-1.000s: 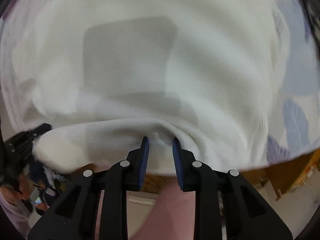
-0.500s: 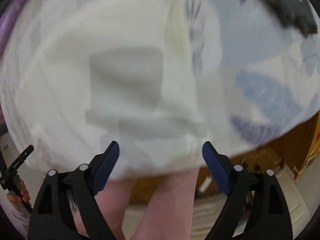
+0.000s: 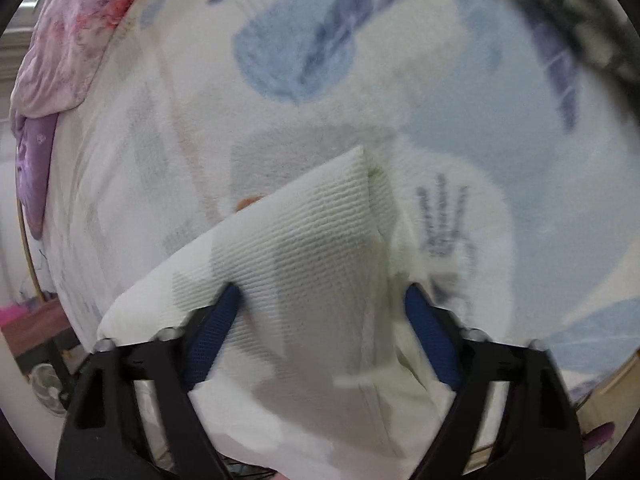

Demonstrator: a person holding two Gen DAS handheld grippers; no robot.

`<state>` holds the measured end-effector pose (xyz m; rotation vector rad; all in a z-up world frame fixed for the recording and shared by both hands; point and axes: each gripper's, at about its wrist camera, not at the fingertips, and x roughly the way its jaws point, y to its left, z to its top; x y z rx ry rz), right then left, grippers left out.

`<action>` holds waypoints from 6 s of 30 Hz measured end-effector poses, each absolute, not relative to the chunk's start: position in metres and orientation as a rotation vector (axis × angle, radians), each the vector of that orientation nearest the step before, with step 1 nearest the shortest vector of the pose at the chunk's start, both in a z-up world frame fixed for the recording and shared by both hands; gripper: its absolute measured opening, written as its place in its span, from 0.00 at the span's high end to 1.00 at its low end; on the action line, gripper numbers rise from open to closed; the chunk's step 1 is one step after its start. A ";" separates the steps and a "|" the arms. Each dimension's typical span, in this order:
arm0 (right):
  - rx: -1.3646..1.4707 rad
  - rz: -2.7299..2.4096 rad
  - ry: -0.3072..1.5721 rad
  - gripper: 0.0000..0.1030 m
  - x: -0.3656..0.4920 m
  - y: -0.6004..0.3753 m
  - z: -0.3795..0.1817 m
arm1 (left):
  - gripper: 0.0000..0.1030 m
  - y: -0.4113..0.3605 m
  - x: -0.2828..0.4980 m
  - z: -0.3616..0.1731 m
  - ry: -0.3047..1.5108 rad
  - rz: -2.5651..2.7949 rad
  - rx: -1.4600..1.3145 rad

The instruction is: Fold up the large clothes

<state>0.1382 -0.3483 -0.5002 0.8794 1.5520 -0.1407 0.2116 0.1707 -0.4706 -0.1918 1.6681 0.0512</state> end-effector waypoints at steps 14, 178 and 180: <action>0.672 -0.206 1.465 0.91 0.231 -0.349 -0.478 | 0.83 0.128 0.289 -0.444 1.651 0.079 -0.131; 0.431 -0.195 1.477 0.74 0.208 -0.234 -0.532 | 0.75 0.154 0.187 -0.510 1.551 0.231 -0.176; 0.379 -0.214 1.481 0.74 0.200 -0.231 -0.515 | 0.75 0.155 0.175 -0.493 1.531 0.242 -0.107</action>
